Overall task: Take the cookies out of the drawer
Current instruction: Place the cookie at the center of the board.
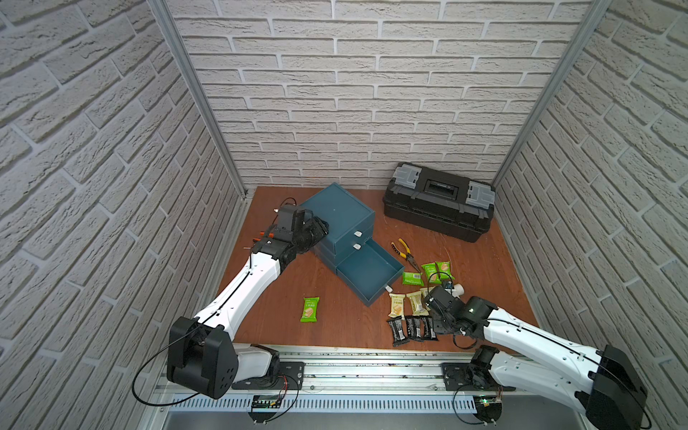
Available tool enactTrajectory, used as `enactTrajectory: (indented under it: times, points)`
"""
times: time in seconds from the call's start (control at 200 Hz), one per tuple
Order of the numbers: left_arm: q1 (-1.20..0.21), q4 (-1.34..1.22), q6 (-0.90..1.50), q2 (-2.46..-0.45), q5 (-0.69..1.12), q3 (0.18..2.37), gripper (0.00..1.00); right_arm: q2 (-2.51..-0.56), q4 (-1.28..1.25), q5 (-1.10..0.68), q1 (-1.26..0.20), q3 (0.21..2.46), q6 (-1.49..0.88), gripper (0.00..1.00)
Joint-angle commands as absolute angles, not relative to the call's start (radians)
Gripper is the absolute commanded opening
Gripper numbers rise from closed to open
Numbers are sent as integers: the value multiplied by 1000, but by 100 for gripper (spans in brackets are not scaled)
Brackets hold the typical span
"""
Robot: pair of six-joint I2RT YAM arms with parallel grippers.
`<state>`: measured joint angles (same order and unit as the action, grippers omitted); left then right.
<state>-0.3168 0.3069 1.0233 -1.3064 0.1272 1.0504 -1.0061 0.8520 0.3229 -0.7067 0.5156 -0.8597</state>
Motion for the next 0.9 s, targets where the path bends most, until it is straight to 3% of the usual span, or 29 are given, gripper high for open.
enactTrajectory:
  times: [0.0,0.31,0.495,0.68,0.89]
  points:
    - [-304,457,1010,-1345,93,1011,65,-1047,817,338,-689,530,-832,41]
    - [-304,450,1011,-1350,98,1014,65,-1031,889,343,-679,549,-834,55]
    - [-305,446,1011,-1353,103,1015,65,-932,942,327,-678,601,-816,56]
    - [-304,440,1010,-1355,104,1010,65,-925,707,137,-678,649,-582,56]
    - [-304,437,1012,-1357,104,1008,65,-1146,464,-23,-680,706,-319,58]
